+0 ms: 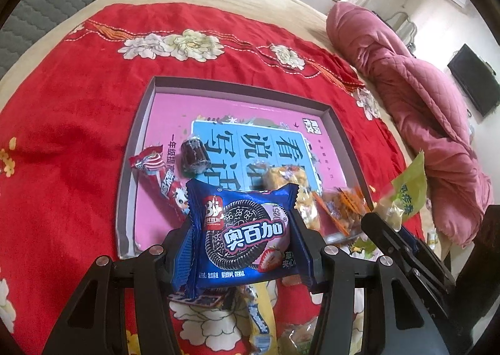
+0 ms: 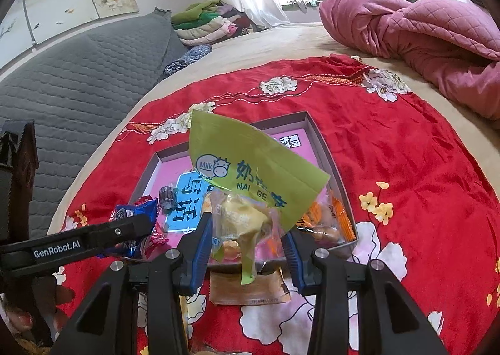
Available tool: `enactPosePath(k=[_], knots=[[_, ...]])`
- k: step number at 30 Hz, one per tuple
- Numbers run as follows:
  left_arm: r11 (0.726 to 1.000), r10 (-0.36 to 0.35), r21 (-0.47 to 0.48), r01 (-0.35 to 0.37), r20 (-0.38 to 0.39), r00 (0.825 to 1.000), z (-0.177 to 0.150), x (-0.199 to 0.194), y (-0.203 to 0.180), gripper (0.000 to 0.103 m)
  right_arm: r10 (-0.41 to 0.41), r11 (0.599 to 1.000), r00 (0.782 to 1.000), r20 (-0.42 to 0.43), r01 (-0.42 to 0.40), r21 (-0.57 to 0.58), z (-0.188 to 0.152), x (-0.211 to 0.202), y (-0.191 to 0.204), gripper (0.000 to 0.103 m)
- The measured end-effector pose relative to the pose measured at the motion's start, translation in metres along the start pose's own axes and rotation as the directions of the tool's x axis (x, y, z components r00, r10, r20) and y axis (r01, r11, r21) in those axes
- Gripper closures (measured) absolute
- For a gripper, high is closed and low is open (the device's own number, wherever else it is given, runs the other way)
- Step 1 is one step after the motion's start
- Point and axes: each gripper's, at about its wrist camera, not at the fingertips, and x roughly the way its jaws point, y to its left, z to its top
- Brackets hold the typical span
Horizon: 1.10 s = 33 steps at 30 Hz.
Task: Organize snacks
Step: 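Carry the green bag over the tray with the right gripper while the left carries the Oreo pack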
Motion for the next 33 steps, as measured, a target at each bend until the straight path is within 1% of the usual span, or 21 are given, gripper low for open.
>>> enactPosePath(k=[5,14,22,33], knots=[[1.0,0.002,-0.001,-0.002,0.002,1.0,0.002,0.005,0.001,0.047,-0.006,1.0,1.0,0.001,0.006,-0.005,0.003,0.002,0.002,0.06],[1.0,0.004,-0.007,-0.004,-0.015,1.0,0.004,0.018,0.008,0.047,-0.014,1.0,1.0,0.003,0.014,-0.007,0.008,0.009,0.004,0.06],[1.0,0.002,-0.002,-0.002,-0.032,1.0,0.006,0.029,0.008,0.047,-0.031,0.999,0.999,-0.019,0.031,-0.013,0.011,0.021,0.006,0.06],[1.0,0.005,-0.006,-0.005,-0.037,0.999,0.006,0.032,0.011,0.047,-0.049,0.998,0.997,-0.056,0.047,-0.039,0.009,0.039,0.01,0.06]])
